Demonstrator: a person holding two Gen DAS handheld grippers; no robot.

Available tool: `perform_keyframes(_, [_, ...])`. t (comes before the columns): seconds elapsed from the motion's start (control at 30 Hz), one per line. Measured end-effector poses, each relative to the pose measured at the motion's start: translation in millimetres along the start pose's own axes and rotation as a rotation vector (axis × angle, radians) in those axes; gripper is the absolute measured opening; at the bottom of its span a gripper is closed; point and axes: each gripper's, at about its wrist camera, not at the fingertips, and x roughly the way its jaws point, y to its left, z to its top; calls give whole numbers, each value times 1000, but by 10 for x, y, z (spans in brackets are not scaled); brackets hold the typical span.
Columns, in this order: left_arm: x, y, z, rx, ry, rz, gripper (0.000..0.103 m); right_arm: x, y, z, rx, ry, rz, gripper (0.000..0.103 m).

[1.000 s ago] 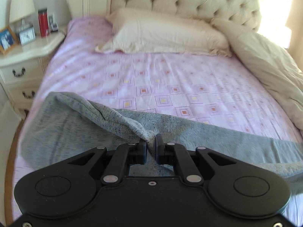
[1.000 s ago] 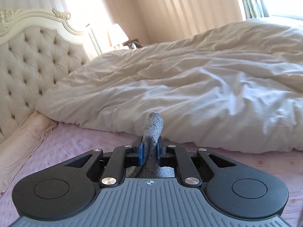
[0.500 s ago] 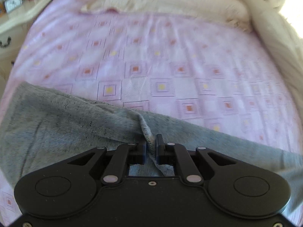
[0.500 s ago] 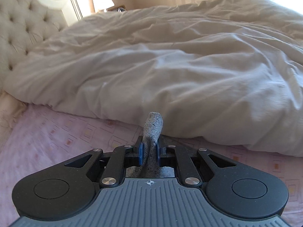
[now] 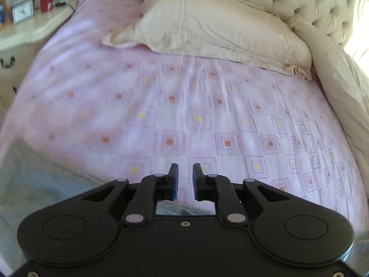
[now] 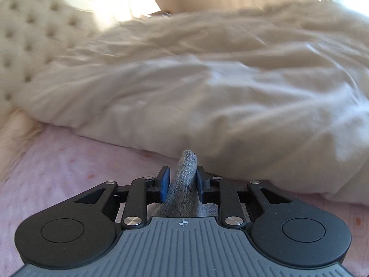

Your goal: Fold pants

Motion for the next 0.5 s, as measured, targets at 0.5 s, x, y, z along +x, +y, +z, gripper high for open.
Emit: perform_keyframes(0.5, [-707,859,-703,33,-73,202,29,-927,2137,-1347,-792,106,655,25])
